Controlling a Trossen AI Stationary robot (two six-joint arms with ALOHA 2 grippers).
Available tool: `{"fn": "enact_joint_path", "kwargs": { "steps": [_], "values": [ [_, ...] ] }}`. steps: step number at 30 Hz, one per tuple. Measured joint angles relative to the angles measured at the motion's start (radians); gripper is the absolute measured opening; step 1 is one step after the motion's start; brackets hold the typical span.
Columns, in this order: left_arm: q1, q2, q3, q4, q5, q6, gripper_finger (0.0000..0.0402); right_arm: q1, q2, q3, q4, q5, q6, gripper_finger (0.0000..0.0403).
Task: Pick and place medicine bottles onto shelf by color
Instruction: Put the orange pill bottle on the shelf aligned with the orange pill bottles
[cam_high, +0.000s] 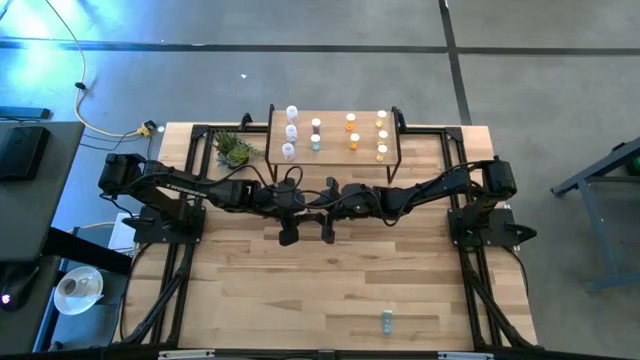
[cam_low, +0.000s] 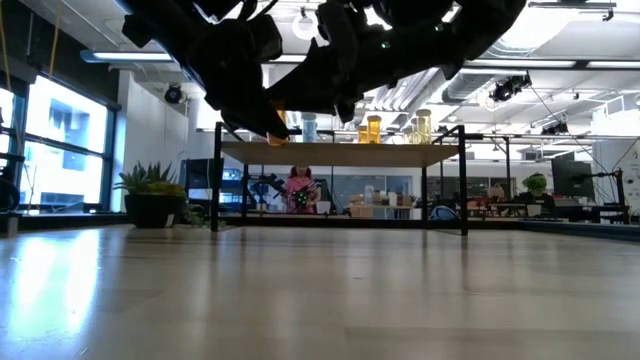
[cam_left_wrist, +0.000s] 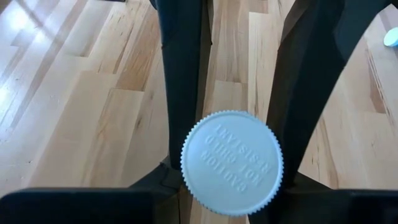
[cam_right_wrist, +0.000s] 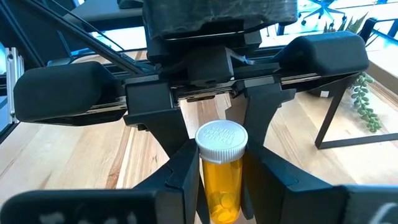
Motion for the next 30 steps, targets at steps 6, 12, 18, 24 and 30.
{"fn": "enact_joint_path", "kwargs": {
  "steps": [6,12,18,24,30],
  "values": [
    [0.0,0.0,0.0,-0.001,-0.003,0.023,0.013,0.0,0.0,0.0,-0.006,0.0,0.0,0.0094],
    [-0.001,0.0,0.002,-0.016,-0.007,0.064,0.0176,0.001,-0.001,0.0,-0.026,-0.002,0.0,0.0094],
    [0.001,-0.001,0.003,-0.061,-0.006,0.067,0.0185,0.001,-0.045,0.0,-0.091,0.047,-0.004,0.0094],
    [0.001,-0.011,0.002,-0.081,-0.006,0.068,0.0185,0.0,-0.114,0.0,-0.169,0.105,-0.019,0.0094],
    [0.001,-0.022,0.002,-0.089,-0.003,0.068,0.0185,-0.001,-0.21,0.0,-0.239,0.168,-0.072,0.0094]
  ]
}}
